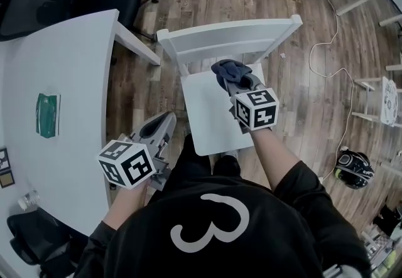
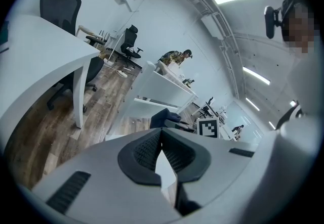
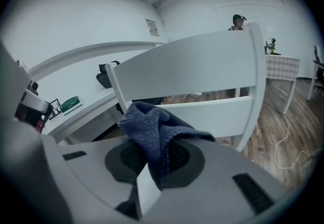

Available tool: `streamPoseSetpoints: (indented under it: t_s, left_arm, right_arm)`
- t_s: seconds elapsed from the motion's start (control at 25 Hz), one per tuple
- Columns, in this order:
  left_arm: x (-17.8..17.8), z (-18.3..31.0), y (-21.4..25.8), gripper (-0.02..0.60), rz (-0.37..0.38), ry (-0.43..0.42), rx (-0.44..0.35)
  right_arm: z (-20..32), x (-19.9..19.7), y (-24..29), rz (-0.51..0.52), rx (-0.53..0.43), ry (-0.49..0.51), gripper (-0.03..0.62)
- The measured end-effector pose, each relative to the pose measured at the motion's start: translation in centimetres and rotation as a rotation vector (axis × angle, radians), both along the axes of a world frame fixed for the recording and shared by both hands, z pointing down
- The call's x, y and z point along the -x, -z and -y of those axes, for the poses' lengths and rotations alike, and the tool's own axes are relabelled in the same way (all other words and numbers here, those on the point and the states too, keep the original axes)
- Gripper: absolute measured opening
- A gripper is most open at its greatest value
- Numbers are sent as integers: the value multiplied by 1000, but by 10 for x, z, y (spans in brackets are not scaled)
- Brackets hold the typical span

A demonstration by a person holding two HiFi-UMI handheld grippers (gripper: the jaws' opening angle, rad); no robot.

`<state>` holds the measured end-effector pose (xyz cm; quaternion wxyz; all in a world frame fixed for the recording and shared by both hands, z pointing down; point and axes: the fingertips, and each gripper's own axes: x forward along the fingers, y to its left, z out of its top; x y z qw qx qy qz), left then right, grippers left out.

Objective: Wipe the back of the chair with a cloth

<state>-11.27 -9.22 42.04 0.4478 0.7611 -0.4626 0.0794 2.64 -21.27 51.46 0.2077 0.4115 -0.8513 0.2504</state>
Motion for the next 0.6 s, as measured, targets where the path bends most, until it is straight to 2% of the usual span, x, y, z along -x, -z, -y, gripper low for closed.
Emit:
streamPoseSetpoints:
  t_s: [0.32,0.6]
  left_arm:
    - [34,-3,2,14,12,67,4]
    - [55,-10,-5,14,25,113,24]
  right_arm:
    - [-6,75,-13,5,22,131,54]
    - [-2,109,-38,-18,59,181,54]
